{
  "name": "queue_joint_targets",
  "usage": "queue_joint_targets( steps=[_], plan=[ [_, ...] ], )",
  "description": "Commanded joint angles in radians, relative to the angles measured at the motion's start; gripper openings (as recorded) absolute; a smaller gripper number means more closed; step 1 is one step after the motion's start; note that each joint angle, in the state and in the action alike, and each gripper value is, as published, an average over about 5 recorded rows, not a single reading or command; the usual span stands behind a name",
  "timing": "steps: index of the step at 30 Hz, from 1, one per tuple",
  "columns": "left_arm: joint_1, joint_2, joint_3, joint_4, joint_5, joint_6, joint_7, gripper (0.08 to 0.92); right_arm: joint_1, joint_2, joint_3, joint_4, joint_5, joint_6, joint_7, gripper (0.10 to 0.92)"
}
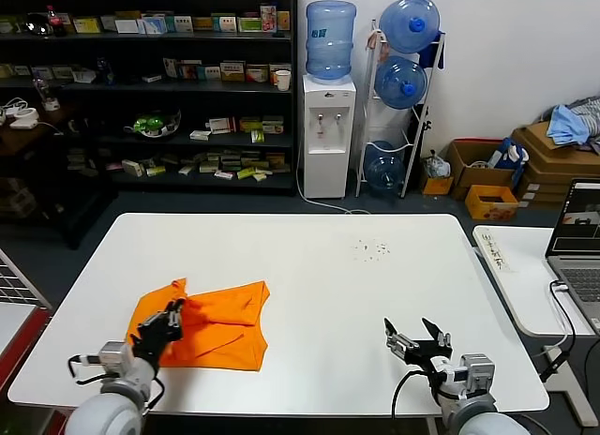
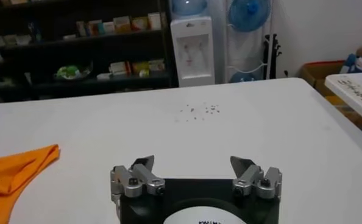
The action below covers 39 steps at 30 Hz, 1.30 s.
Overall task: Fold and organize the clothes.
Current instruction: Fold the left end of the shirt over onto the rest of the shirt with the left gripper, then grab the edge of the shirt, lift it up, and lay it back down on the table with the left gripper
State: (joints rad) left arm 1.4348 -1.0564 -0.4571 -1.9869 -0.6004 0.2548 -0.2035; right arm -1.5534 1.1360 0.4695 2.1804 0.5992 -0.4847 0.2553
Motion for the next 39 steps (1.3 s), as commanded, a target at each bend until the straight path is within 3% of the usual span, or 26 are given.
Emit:
queue_joint_targets(
  steps=[1, 16, 19, 26, 33, 39],
  plan=[
    [-0.114, -0.092, 0.184, -0.045, -0.094, 0.078, -0.073, 0.115, -0.008, 0.018, 0.000, -0.003, -0.001, -0.002, 0.002, 0.823],
    [-0.122, -0.140, 0.214, -0.011, -0.051, 0.071, -0.067, 0.119, 0.004, 0.017, -0.008, -0.009, 0.004, -0.004, 0.004, 0.823],
    [-0.127, -0.153, 0.213, 0.003, -0.044, 0.059, -0.053, 0.165, 0.004, 0.017, -0.008, -0.008, 0.004, -0.004, 0.004, 0.823],
    [-0.111, -0.144, 0.192, -0.015, -0.044, 0.056, -0.035, 0.367, 0.005, 0.016, -0.008, -0.009, 0.005, -0.004, 0.003, 0.823],
    [-0.014, -0.012, 0.027, -0.040, -0.030, 0.013, 0.027, 0.566, 0.009, 0.013, -0.008, -0.009, 0.008, -0.001, 0.000, 0.823],
    [0.124, 0.164, -0.196, 0.114, -0.023, -0.097, 0.161, 0.740, 0.011, 0.009, -0.011, -0.009, 0.010, 0.003, -0.004, 0.823]
  ],
)
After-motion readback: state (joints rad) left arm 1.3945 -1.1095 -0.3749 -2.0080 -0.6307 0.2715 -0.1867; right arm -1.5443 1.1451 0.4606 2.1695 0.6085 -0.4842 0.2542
